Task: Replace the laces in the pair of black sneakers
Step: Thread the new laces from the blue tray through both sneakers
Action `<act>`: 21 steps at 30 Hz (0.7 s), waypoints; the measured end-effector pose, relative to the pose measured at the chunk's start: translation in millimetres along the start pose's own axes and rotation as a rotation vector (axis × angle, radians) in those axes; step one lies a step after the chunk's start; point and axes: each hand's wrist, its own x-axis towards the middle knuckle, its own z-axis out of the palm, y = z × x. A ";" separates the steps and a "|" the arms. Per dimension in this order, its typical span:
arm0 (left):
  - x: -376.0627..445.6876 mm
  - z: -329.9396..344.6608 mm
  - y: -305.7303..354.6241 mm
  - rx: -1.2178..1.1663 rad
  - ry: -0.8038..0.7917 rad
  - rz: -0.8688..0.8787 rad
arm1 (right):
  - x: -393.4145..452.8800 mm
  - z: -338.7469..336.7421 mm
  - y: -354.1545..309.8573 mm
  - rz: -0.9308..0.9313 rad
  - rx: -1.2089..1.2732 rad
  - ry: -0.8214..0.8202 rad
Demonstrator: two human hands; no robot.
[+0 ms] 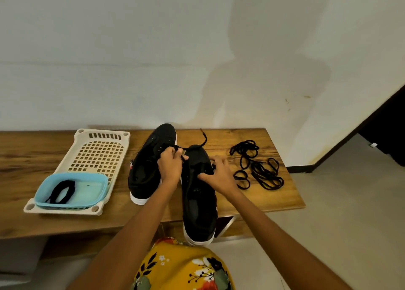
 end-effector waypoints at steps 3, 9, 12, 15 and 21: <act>2.8 -2.7 15.7 -0.054 0.021 0.016 | -5.3 4.3 -0.3 0.046 0.093 0.148; 21.5 -25.7 48.0 -0.349 0.121 -0.169 | -7.0 -3.0 5.5 0.067 0.103 0.250; 44.0 -50.6 53.9 -0.322 0.191 -0.131 | -6.0 -9.3 6.0 0.136 0.135 0.249; 55.8 -67.8 61.9 -0.302 0.229 -0.084 | -4.5 -8.3 4.2 0.100 0.151 0.192; 35.9 -57.1 68.7 -0.186 0.044 -0.017 | 7.5 -4.2 -7.1 0.059 0.039 -0.062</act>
